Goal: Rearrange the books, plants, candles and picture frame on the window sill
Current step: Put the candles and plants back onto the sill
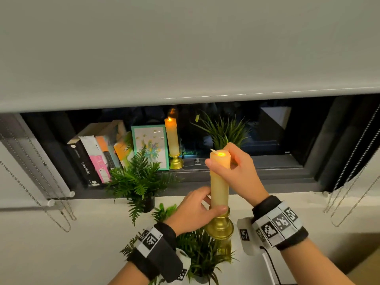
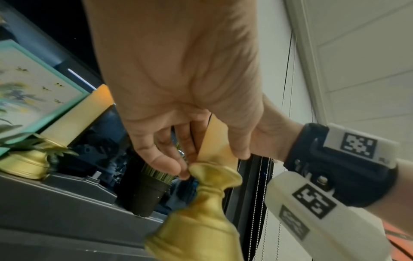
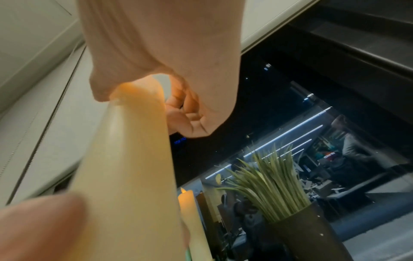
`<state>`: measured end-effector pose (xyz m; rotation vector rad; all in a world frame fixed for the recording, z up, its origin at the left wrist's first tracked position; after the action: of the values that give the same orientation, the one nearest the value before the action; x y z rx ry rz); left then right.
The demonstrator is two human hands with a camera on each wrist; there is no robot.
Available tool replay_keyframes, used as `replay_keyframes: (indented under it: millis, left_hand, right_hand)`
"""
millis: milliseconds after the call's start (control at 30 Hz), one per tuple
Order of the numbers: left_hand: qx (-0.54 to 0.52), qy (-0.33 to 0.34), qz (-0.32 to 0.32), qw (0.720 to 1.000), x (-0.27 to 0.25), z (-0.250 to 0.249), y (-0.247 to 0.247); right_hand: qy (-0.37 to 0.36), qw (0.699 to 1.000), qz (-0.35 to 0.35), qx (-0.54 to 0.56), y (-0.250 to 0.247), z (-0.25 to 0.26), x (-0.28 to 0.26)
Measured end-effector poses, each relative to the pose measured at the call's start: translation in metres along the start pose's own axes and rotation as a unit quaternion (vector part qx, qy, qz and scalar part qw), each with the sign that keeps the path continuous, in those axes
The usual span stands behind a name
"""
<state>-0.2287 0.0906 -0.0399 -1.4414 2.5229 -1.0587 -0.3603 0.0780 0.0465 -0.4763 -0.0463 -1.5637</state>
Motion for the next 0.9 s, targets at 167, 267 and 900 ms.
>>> replay_keyframes:
  millis: [167, 267, 900]
  left_hand:
    - [-0.044, 0.033, -0.088, 0.995, 0.019, -0.001, -0.001]
    - [-0.011, 0.035, -0.083, 0.996, 0.030, 0.002, 0.007]
    - [0.075, 0.029, 0.029, 0.996, 0.168, 0.014, 0.106]
  right_hand:
    - [0.082, 0.984, 0.152, -0.029, 0.007, -0.046, -0.011]
    - [0.124, 0.978, 0.166, 0.021, 0.001, -0.065, -0.016]
    - [0.235, 0.944, -0.230, -0.007, -0.158, -0.160, 0.069]
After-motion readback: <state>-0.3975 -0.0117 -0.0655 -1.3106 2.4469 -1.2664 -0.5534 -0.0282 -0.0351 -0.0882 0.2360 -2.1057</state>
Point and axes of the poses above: each hand's wrist, its own x-axis towards the middle knuckle, its own y-axis out of the palm, z = x × y, the point moved 5 cm from there along x, towards the middle knuckle, and after that the axes turned 14 degrees about y, right-handed, at the moved point
